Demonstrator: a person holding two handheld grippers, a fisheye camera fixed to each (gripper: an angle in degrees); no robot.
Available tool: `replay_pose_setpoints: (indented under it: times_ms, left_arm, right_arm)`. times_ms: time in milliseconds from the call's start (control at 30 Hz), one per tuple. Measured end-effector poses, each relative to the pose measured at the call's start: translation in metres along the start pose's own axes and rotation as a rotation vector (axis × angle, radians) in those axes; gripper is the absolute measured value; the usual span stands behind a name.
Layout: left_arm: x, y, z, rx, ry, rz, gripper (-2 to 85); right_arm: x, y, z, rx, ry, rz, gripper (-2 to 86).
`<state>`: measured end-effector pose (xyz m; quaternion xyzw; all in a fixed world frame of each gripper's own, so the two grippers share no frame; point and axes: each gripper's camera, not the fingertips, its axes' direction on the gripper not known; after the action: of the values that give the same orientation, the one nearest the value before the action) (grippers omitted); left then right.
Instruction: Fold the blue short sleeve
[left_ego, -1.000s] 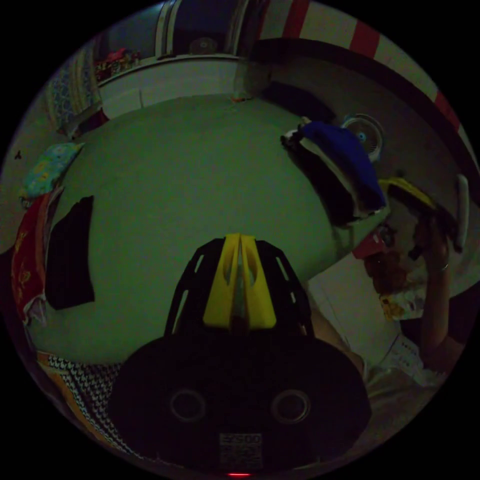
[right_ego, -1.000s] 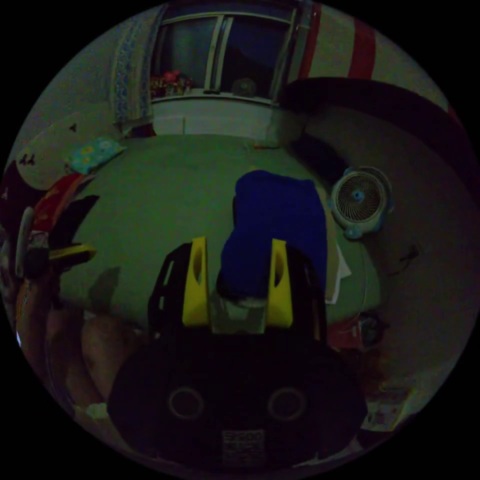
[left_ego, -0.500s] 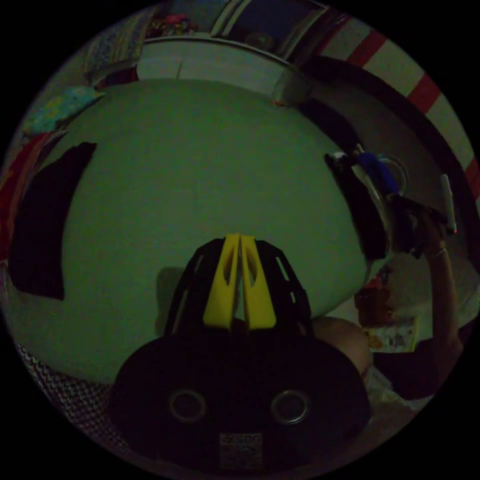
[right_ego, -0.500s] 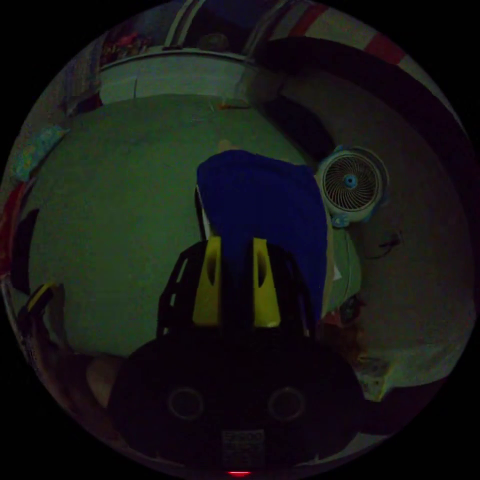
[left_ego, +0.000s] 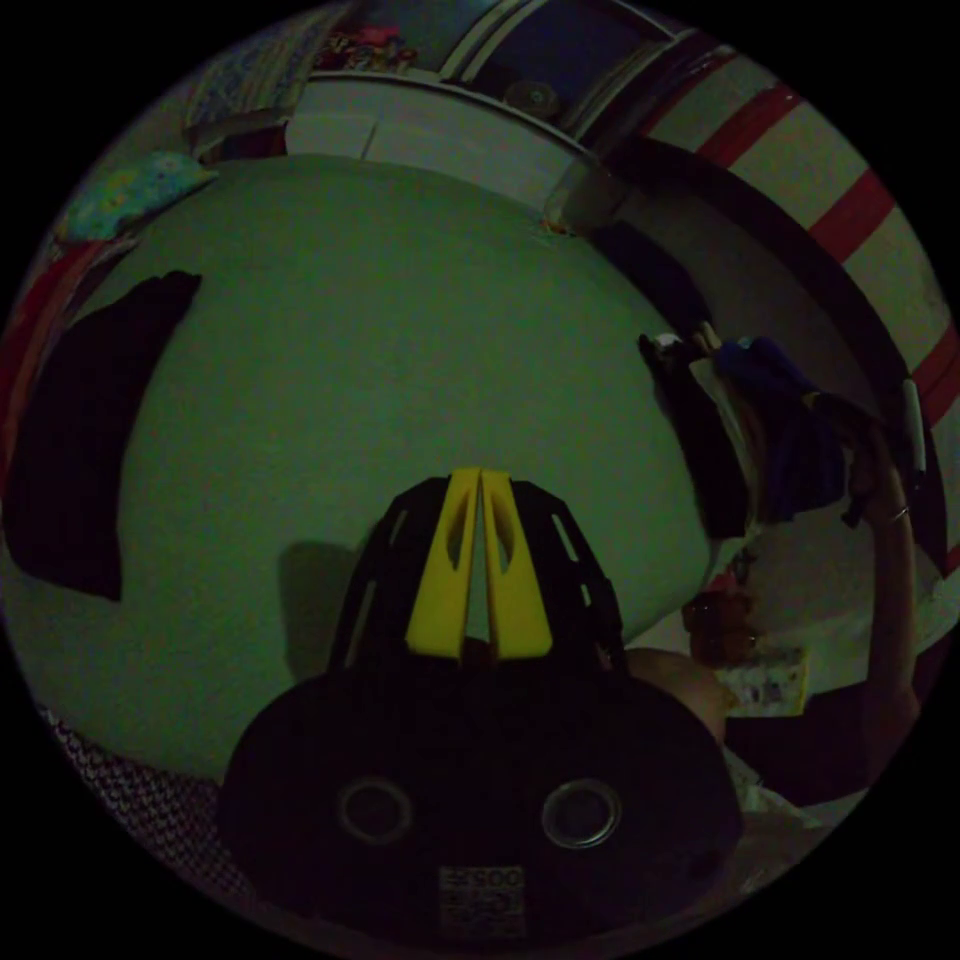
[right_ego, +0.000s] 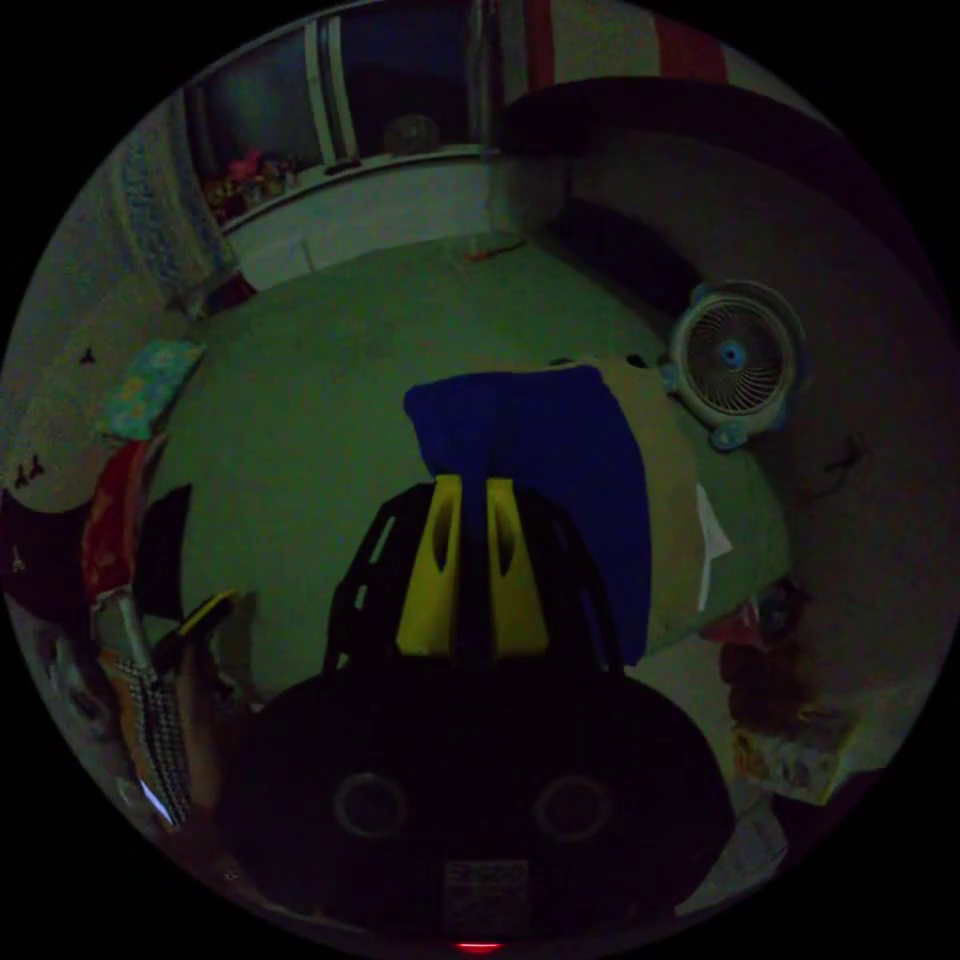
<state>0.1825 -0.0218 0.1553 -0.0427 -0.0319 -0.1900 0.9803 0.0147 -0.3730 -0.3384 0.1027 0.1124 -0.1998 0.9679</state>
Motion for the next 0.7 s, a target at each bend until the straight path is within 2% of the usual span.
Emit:
replay_pose_setpoints:
  times_ms: [233,367,533,700]
  left_arm:
    - [-0.025,-0.008,-0.002,0.008,0.025,-0.043,-0.5]
    - [-0.045,-0.010,-0.008,0.026,0.016,-0.094,-0.5]
    - [-0.067,-0.009,-0.020,0.060,-0.032,-0.152,-0.5]
    - [-0.091,-0.001,-0.041,0.143,-0.143,-0.258,-0.6]
  right_arm:
    - [-0.096,-0.014,0.019,-0.016,-0.181,-0.161,0.2]
    - [-0.187,-0.012,0.068,-0.096,-0.291,-0.278,0.6]
    - [-0.298,0.009,0.135,-0.208,-0.385,-0.447,7.2]
    - [-0.330,0.042,0.185,-0.111,-0.440,-0.434,10.0]
